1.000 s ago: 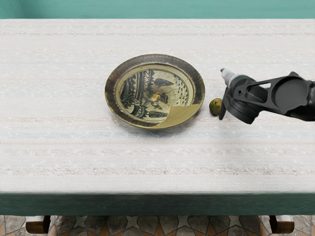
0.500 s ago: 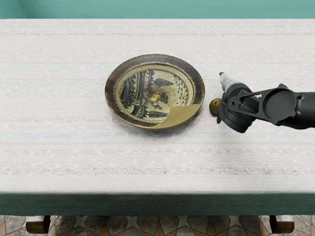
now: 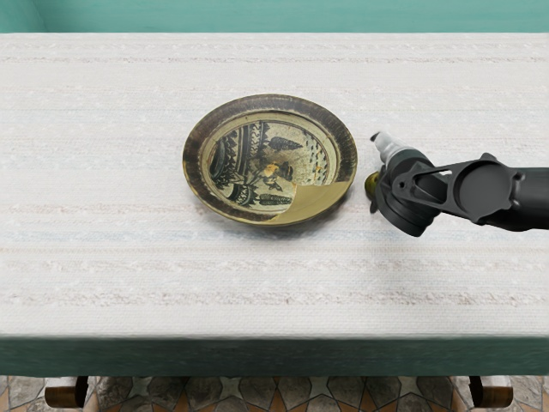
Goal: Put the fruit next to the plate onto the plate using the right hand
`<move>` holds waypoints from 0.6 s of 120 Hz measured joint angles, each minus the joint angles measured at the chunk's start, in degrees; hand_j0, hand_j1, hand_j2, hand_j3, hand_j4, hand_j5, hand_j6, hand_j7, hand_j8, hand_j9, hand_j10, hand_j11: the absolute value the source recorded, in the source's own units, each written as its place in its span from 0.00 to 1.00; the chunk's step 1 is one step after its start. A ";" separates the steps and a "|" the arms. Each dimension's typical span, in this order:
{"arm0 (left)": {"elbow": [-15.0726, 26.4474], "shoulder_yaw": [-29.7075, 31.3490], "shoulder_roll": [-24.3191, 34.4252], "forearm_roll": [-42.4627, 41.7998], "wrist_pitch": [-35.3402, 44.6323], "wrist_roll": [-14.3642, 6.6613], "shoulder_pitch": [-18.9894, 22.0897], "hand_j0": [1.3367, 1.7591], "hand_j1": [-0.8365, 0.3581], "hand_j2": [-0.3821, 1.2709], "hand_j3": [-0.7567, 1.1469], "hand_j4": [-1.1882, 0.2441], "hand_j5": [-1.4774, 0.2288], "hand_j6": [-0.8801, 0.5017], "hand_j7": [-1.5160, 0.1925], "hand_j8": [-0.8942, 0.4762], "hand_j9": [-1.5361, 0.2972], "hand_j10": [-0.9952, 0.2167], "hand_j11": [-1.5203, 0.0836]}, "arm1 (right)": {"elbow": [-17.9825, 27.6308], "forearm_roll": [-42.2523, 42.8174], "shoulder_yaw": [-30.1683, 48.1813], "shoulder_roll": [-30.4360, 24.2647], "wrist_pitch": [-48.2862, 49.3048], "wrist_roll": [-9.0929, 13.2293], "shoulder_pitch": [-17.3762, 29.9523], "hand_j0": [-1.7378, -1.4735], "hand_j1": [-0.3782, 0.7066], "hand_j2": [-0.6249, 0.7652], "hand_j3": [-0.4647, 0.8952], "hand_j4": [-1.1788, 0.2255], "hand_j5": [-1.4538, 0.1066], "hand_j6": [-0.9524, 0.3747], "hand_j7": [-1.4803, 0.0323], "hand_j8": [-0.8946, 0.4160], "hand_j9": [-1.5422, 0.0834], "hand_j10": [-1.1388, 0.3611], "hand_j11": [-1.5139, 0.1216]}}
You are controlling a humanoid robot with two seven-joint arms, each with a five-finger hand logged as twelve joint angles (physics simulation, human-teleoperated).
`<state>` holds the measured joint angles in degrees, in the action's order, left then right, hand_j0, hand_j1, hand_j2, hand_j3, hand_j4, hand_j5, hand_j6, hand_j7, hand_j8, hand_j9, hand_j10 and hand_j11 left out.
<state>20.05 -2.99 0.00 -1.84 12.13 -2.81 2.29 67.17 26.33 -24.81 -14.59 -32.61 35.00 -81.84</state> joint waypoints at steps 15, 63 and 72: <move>0.00 0.00 0.00 0.00 0.00 0.00 0.00 0.76 0.99 0.23 0.40 0.82 0.86 0.63 0.88 0.65 0.83 0.82 0.94 | -0.02 0.01 0.02 -0.01 0.00 0.00 0.13 0.30 0.22 0.43 0.34 0.72 0.79 0.59 0.83 0.55 0.81 0.64 0.79; 0.02 0.00 0.00 0.00 0.00 0.00 0.00 0.76 0.99 0.23 0.40 0.82 0.86 0.63 0.88 0.65 0.83 0.82 0.94 | -0.03 -0.06 -0.19 -0.11 0.08 0.00 0.55 0.30 0.26 0.42 0.34 0.69 0.76 0.56 0.80 0.52 0.78 0.62 0.76; 0.02 0.00 0.00 0.00 0.00 0.00 0.00 0.76 0.99 0.23 0.40 0.82 0.86 0.63 0.88 0.65 0.83 0.82 0.94 | -0.03 -0.06 -0.32 -0.14 0.08 0.00 0.68 0.30 0.26 0.42 0.34 0.69 0.75 0.55 0.79 0.52 0.78 0.62 0.76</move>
<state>20.07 -2.99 0.00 -1.84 12.13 -2.81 2.29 67.15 26.27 -25.13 -14.73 -32.53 35.00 -81.16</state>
